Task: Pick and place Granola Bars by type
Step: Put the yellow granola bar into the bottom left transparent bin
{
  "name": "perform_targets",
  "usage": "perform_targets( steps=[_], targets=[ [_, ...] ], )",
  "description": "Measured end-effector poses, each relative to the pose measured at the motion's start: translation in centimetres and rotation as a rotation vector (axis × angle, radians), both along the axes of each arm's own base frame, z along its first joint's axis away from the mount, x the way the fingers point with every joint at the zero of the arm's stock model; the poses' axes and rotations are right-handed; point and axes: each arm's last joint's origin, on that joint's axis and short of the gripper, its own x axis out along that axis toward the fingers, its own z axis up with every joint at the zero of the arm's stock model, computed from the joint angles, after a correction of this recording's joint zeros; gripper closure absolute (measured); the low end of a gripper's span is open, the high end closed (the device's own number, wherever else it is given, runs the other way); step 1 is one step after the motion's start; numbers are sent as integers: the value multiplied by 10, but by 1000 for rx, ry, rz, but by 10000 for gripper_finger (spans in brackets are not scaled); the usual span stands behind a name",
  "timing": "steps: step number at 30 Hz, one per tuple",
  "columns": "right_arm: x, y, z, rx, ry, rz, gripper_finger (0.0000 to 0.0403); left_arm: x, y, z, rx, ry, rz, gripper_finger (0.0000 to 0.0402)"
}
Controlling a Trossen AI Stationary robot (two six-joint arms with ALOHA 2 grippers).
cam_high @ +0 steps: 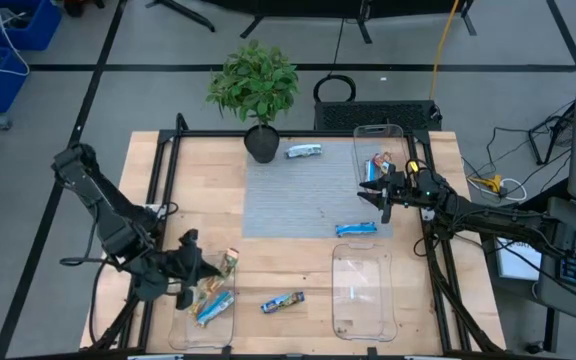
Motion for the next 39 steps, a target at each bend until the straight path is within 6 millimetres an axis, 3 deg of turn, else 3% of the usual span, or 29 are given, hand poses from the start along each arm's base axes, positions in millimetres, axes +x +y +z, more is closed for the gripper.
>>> perform_targets(
  steps=[4,6,11,18,22,29,34,39],
  targets=[
    [0,0,0,-5,0,1,264,-7,-1,4,233,-116,-20,401],
    [0,0,0,-5,1,1,264,-11,6,4,265,-155,-11,401],
    [0,0,0,-8,0,1,264,-22,43,-12,216,-233,50,401],
    [0,0,2,-14,-16,-1,264,-34,99,-32,140,-491,-65,401],
    [0,0,2,-14,-17,-1,264,-42,120,-37,135,-554,-101,401],
    [0,0,1,-11,-12,-1,264,-53,127,-22,-16,-576,-366,401],
    [0,0,-1,12,6,-4,264,-60,129,-14,-105,-442,-337,401],
    [0,0,-1,16,9,-4,264,-62,129,-20,-242,-317,-301,401]
  ],
)
